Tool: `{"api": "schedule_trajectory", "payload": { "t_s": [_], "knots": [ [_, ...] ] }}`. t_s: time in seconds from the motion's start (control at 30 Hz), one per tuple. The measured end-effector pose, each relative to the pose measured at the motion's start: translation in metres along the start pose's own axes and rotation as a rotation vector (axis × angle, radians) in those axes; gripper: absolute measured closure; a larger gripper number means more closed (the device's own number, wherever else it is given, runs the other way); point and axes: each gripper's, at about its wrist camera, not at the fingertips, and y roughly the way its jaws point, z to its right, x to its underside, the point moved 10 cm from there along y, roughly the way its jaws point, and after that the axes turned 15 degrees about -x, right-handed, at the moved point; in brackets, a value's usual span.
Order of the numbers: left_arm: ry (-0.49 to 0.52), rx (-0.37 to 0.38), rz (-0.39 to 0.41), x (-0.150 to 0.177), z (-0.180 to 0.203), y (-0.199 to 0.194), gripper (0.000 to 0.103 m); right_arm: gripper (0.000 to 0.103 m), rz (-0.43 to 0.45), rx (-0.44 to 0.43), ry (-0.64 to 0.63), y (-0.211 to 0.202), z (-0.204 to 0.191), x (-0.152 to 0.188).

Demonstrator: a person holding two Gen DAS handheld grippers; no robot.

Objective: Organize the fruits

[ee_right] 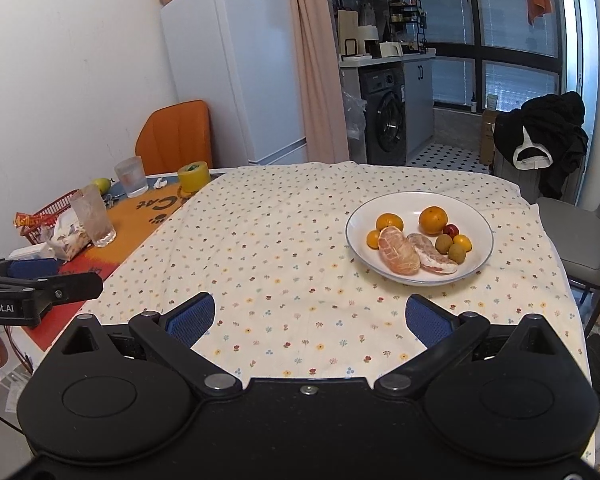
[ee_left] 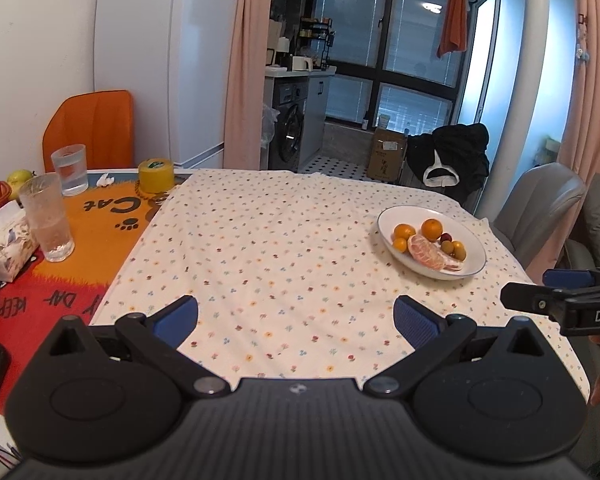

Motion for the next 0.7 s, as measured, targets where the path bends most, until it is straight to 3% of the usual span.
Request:
{"api": "schedule_trajectory", "payload": {
  "t_s": [0.7],
  "knots": [
    [-0.006,-0.009,-0.013,0.0013,-0.0041,0.0026,0.0,0.0,-0.015,-0.04,0.012,0.0079,-0.0044,0.0068]
  ]
}}
